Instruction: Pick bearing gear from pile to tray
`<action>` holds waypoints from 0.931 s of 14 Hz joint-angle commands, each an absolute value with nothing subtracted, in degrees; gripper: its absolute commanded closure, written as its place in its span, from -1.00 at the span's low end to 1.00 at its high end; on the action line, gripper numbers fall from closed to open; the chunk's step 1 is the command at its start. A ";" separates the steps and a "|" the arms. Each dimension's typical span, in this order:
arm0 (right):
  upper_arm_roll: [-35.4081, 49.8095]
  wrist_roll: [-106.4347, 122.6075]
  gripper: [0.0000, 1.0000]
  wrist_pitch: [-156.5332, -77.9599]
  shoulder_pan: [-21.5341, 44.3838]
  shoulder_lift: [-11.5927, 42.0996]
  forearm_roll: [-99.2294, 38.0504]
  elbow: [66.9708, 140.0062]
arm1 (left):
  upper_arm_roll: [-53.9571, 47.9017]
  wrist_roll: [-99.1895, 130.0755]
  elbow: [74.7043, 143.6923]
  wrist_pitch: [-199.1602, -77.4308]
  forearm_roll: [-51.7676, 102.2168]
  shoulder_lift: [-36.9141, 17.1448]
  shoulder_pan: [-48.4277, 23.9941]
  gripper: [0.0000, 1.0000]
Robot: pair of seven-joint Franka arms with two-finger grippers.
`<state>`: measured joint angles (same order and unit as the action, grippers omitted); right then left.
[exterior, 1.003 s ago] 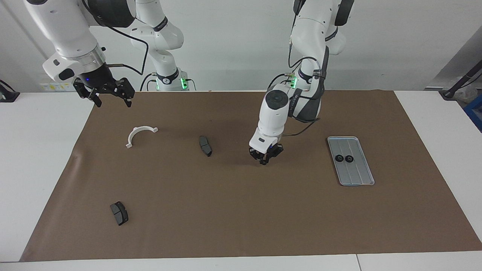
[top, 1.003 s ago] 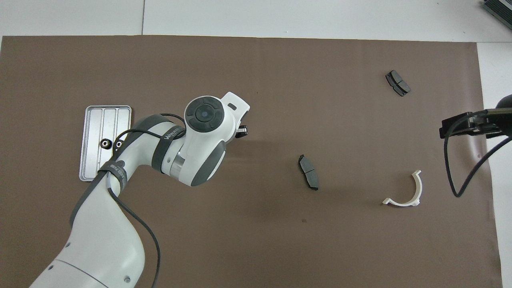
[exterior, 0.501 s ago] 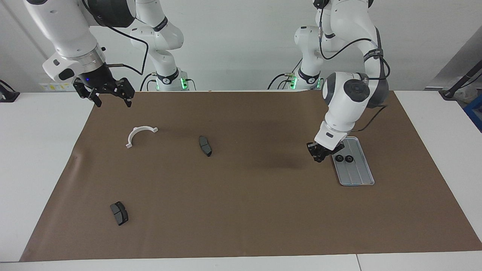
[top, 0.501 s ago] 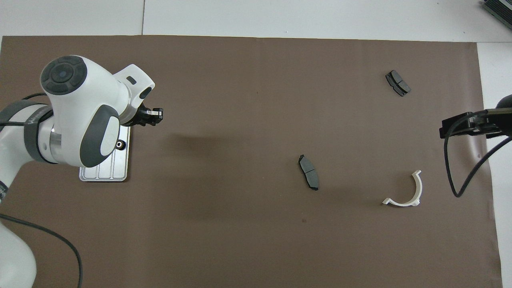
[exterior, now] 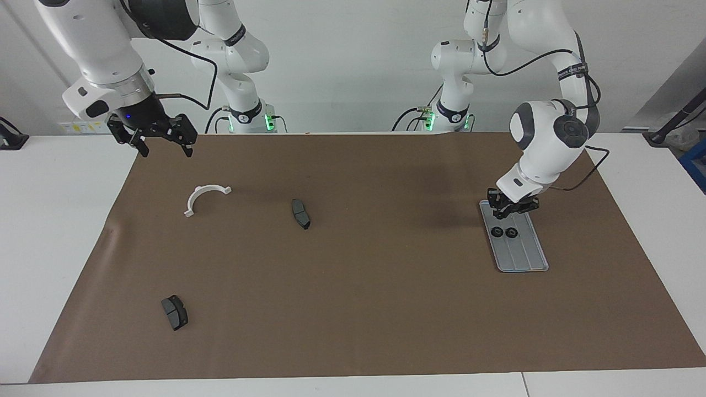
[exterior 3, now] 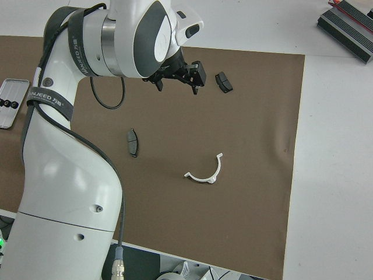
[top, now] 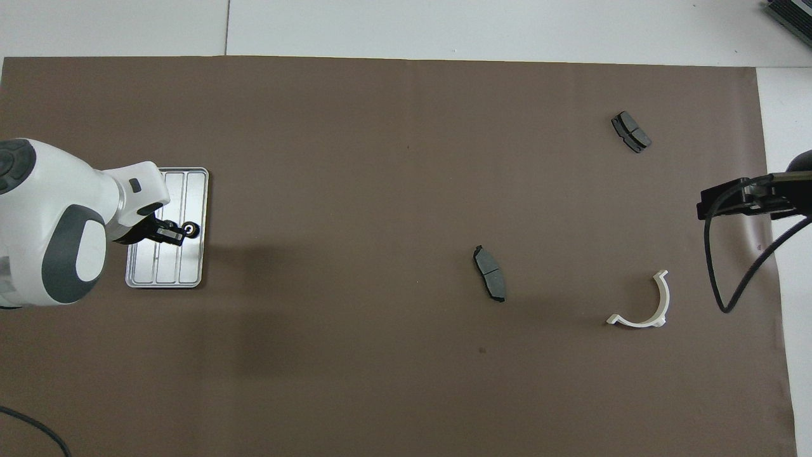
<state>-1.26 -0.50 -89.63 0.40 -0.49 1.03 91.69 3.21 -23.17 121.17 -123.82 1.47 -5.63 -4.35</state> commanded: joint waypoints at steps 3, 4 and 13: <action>-0.97 -1.05 -1.00 -89.12 0.09 -0.97 0.09 92.29 | 2.55 -37.42 132.89 -135.96 1.93 -0.88 2.89 0.86; -0.97 -1.05 -1.00 -89.12 0.09 -0.97 0.09 92.29 | 2.55 -39.18 133.06 -135.97 1.93 -0.88 3.86 0.83; -0.97 -1.05 -1.00 -89.12 0.09 -0.97 0.09 92.20 | 2.02 -32.36 131.06 -135.62 2.11 -1.49 2.47 -0.65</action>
<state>-1.26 -0.51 -89.63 0.40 -0.49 1.03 91.69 2.08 -35.56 131.42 -135.22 1.51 -2.70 3.95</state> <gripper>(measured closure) 0.000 0.216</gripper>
